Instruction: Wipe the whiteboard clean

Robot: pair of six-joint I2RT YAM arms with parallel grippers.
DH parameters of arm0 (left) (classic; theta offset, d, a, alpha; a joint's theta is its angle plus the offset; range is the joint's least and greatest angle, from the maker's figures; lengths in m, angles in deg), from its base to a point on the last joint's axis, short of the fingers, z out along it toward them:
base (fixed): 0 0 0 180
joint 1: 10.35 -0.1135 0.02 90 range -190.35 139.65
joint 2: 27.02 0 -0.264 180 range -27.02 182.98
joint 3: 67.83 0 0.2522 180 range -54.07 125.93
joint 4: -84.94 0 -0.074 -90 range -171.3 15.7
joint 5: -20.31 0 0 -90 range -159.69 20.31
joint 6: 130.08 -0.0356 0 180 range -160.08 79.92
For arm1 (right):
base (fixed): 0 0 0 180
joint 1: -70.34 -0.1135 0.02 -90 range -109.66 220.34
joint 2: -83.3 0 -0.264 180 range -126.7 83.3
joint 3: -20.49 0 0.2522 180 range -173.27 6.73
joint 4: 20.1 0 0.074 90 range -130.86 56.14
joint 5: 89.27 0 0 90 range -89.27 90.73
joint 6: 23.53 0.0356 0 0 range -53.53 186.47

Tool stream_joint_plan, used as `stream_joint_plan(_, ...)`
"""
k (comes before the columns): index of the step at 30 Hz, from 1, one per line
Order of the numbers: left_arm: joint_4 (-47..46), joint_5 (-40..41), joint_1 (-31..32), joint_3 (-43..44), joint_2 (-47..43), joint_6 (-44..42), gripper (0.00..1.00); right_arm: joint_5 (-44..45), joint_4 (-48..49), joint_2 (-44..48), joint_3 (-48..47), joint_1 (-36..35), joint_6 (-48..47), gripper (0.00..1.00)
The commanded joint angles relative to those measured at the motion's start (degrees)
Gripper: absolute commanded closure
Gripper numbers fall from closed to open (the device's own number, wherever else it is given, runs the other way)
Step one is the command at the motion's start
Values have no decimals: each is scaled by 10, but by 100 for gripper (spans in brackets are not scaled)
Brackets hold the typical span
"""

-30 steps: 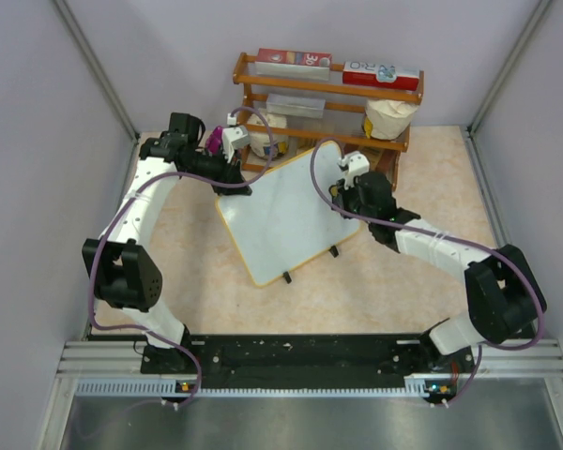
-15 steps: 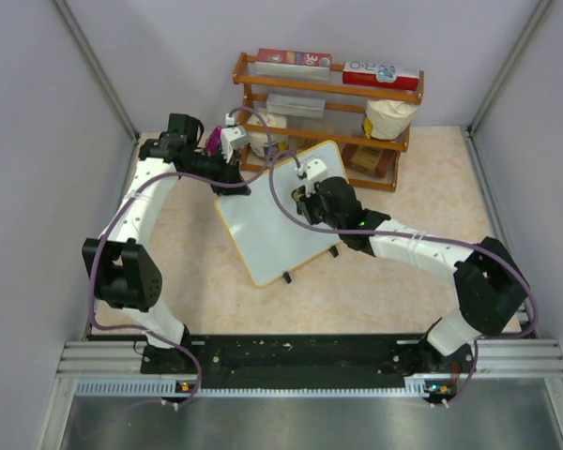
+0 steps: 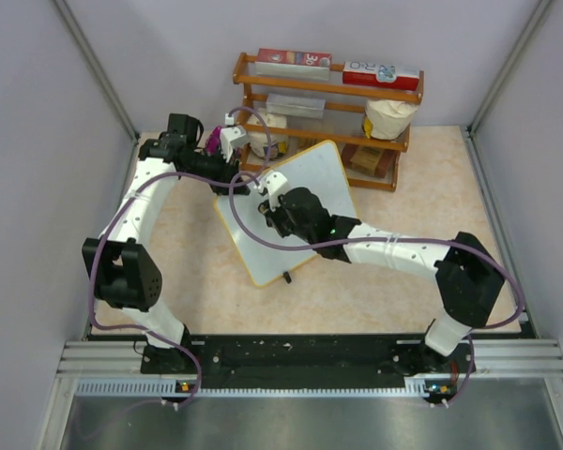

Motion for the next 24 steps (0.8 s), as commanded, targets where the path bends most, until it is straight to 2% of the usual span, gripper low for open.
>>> stream_joint_plan(1, 24, -10, 20, -14, -14, -49, 100, 17, 18, -8, -29, 18, -32, 100)
stream_joint_plan(12, 29, -7, 20, -21, -19, -68, 100, 14, 26, 12, -45, 172, -52, 100)
stream_joint_plan(24, 28, -8, 20, -20, -20, -73, 100, -3, 28, 11, -35, 268, -59, 100)
